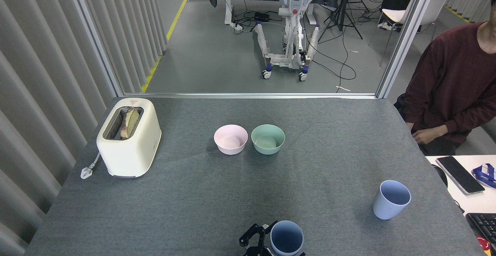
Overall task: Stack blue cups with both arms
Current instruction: 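Lower the blue cup onto the table and open the left gripper, then withdraw the left gripper from the placed blue cup, then reach the right gripper to the other blue cup and grasp it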
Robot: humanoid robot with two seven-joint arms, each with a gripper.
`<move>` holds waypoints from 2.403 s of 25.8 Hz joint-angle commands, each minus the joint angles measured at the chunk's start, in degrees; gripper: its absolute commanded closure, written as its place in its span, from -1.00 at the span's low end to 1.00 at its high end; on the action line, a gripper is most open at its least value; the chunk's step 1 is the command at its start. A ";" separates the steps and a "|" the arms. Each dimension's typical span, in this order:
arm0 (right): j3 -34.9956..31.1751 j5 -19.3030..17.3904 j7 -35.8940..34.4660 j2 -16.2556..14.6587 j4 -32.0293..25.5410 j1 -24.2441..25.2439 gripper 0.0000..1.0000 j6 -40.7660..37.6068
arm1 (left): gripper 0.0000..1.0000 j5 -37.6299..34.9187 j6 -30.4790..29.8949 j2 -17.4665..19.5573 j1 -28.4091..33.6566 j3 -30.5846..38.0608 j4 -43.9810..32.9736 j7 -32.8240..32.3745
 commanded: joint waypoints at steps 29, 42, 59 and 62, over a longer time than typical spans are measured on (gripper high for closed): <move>-0.09 0.00 -0.57 0.17 0.09 -0.20 -1.00 0.09 | -1.00 8.63 -3.98 13.45 18.33 20.30 -15.08 3.94; -0.26 0.79 7.52 -3.43 19.51 -23.58 -1.00 7.91 | -1.00 21.91 -4.25 15.12 22.03 40.35 -15.87 3.85; 5.63 4.31 6.82 -7.47 34.89 -37.91 -1.00 8.00 | -1.00 21.91 -4.25 16.00 22.11 40.52 -15.52 3.94; 5.63 4.31 6.82 -7.56 36.12 -39.22 -1.00 8.00 | -1.00 21.91 -4.25 16.43 21.85 40.52 -15.52 3.94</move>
